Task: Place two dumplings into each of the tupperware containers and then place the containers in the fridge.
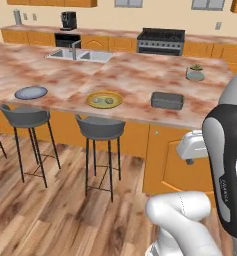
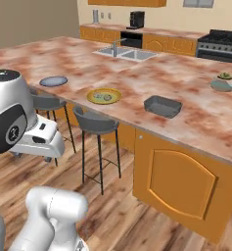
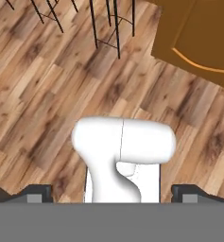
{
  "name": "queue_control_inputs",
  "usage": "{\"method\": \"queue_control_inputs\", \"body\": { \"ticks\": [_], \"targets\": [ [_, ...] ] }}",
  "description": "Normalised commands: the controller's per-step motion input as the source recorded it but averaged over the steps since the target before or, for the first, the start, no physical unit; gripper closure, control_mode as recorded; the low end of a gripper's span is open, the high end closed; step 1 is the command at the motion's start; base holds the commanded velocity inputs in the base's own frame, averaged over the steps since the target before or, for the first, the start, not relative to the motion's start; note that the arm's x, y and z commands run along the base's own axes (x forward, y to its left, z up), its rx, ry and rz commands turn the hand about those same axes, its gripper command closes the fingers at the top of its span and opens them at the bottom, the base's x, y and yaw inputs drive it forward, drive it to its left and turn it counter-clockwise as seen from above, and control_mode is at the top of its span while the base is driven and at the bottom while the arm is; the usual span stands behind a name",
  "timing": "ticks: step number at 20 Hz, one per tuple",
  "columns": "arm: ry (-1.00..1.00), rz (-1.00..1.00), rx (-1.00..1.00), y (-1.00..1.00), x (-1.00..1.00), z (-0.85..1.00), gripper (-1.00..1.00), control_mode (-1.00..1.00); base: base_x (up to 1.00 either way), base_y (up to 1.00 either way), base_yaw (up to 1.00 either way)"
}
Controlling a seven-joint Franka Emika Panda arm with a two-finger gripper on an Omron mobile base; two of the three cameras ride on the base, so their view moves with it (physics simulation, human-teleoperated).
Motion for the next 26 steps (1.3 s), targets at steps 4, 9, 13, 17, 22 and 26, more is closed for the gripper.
{"method": "queue_control_inputs", "body": {
  "ticks": [4, 9, 13, 17, 22, 26],
  "targets": [
    [0.0, 0.0, 0.0, 0.0, 0.0, 0.0, -1.0, 1.0, 0.48, 0.92, -0.4],
    [0.0, 0.0, 0.0, 0.0, 0.0, 0.0, -1.0, 1.0, 0.58, 0.8, -0.22],
    [0.0, 0.0, 0.0, 0.0, 0.0, 0.0, -1.0, 1.0, 0.55, 0.33, -0.28],
    [0.0, 0.0, 0.0, 0.0, 0.0, 0.0, -1.0, 1.0, 0.5, -0.09, -0.26],
    [0.0, 0.0, 0.0, 0.0, 0.0, 0.0, -1.0, 1.0, 0.69, -0.08, -0.32],
    [0.0, 0.0, 0.0, 0.0, 0.0, 0.0, -1.0, 1.0, 0.81, 0.0, -0.32]
  ]
}}
